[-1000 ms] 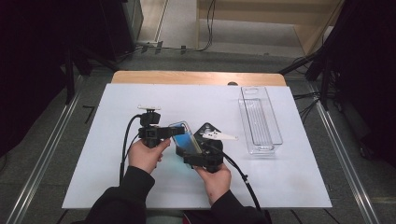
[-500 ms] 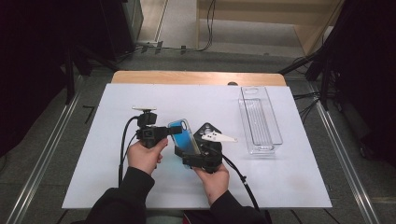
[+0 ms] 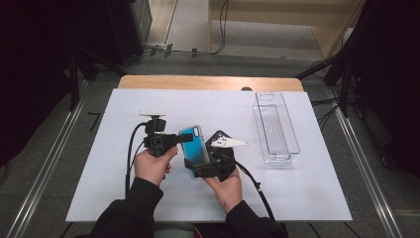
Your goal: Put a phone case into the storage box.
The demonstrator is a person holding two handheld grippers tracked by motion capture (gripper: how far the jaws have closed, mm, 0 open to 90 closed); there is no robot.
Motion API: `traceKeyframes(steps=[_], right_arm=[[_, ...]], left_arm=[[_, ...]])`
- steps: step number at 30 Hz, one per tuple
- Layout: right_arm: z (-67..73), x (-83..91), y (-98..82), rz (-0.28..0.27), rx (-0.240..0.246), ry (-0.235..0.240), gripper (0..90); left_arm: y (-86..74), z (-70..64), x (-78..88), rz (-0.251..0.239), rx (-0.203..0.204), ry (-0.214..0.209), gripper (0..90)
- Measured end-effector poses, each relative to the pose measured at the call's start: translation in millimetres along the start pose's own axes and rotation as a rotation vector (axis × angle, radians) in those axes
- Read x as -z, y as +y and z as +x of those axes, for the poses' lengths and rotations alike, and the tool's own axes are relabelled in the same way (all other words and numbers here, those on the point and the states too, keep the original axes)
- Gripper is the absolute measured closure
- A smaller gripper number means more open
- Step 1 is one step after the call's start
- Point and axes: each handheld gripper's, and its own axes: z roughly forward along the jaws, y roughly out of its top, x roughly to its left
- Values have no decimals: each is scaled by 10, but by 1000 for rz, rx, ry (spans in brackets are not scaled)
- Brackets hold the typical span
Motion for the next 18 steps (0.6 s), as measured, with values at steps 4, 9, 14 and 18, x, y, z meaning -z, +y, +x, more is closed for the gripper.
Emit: traceKeyframes(steps=[4,9,14,18], right_arm=[[-44,53,53,23,0,9,0],[-109,162,118,70,0,36,0],[-165,253,163,111,37,36,0],[-201,302,190,139,56,64,0]], left_arm=[[16,-6,52,-26,-34,13,861],[41,-16,85,-52,-89,32,860],[44,-39,116,-82,-176,42,857],[44,-35,114,-73,-216,41,858]])
